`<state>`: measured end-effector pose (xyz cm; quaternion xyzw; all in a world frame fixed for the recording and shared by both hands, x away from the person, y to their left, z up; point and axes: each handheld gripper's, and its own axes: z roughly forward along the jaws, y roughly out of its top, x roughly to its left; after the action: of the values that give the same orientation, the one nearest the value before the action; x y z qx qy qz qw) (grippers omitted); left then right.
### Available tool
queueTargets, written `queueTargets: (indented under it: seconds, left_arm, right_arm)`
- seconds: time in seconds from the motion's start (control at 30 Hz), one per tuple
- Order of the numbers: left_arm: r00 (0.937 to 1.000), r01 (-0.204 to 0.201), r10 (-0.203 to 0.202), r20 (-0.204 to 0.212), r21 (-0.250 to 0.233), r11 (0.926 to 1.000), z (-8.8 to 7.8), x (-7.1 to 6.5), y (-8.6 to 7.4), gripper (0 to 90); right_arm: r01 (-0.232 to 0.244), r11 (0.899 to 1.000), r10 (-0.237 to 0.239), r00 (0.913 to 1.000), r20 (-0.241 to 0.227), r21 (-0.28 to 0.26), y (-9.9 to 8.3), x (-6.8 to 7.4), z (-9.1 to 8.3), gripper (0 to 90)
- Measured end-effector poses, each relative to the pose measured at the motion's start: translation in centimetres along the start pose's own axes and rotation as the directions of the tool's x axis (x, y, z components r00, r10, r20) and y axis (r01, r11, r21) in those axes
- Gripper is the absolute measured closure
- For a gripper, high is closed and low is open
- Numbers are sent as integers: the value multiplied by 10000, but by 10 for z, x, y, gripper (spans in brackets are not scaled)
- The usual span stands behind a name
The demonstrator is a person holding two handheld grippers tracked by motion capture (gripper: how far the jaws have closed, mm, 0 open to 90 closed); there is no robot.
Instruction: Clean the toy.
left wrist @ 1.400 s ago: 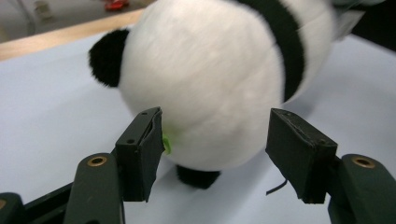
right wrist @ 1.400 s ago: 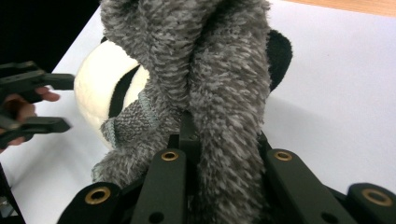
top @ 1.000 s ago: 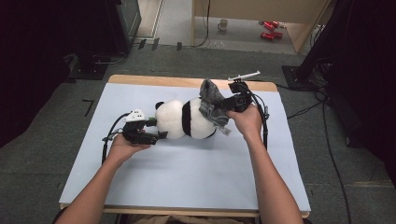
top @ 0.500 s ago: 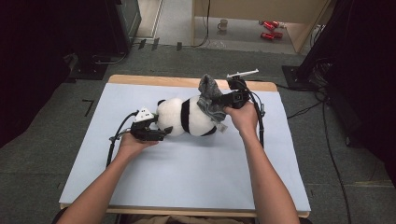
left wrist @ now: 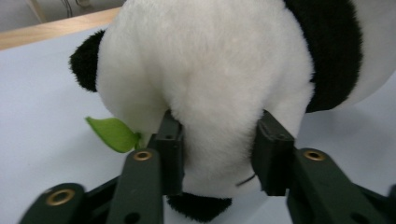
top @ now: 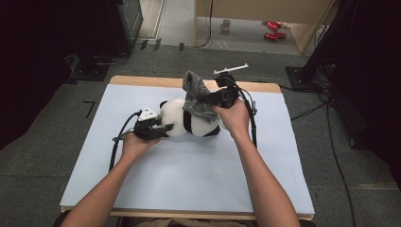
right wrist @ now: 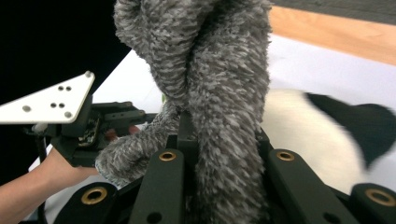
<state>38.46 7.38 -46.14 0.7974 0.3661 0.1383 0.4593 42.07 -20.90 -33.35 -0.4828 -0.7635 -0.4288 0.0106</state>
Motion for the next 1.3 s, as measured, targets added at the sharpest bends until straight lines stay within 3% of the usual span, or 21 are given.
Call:
queueTargets:
  seconds: [0.07,0.1,0.2,0.23,0.4,0.43,0.47,0.53,0.6,0.73,0.8,0.83,0.9,1.0,1.2,1.3]
  left_arm:
    - [9984,441,-444,339,107,9990,-2,0,2,663]
    - [9976,468,-477,497,199,9987,-4,0,3,679]
    - [9878,895,-956,1232,542,9945,-10,0,6,705]
    - [9773,1269,-1370,1618,713,9893,-13,0,8,708]
    - [9472,1943,-2225,2308,1385,9711,-23,-3,15,703]
    - [9477,1966,-2252,2261,1420,9701,-23,-5,15,698]
    - [9541,1863,-2120,2116,1348,9732,-23,-7,15,691]
    - [9530,1949,-2165,2119,1182,9737,-22,-9,15,679]
    - [9562,1880,-2055,2083,1009,9770,-21,-10,15,673]
    - [9640,1716,-1826,1935,720,9825,-20,-14,14,652]
    - [9659,1682,-1806,1853,810,9824,-19,-13,13,640]
    - [9644,1748,-1867,1872,784,9815,-18,-12,12,631]
    - [9678,1662,-1777,1782,777,9830,-18,-12,12,601]
    - [9724,1472,-1572,1725,691,9867,-19,-12,12,550]
    - [9747,1415,-1489,1666,554,9884,-23,-9,8,447]
    - [9805,1233,-1289,1486,466,9913,-25,-9,7,420]
  right_arm:
    - [45,10000,-44,9999,-116,65,0,6,6,758]
    - [56,9999,-54,9998,-172,100,0,8,8,757]
    - [111,9996,-102,9993,-374,242,1,15,12,757]
    - [116,9995,-103,9989,-452,280,1,18,13,758]
    - [95,9991,-61,9965,-838,403,3,32,16,758]
    - [109,9990,-67,9956,-930,441,2,34,17,758]
    - [133,9985,-80,9952,-977,531,2,37,20,758]
    - [156,9962,-69,9947,-1025,851,-1,42,30,758]
    - [137,9936,-24,9950,-1000,1121,-5,43,41,760]
    - [287,9848,-191,9982,-572,1713,-14,39,65,762]
    - [248,9811,-186,9993,-339,1919,-17,36,72,763]
    - [160,9815,-85,9992,-400,1909,-19,33,73,764]
    - [246,9822,-175,9991,-396,1862,-21,28,75,764]
    - [263,9810,-211,9994,-290,1924,-21,27,74,765]
    - [448,9801,-436,9990,-106,1935,-21,26,73,765]
    - [514,9791,-511,9987,-64,1966,-21,27,74,765]
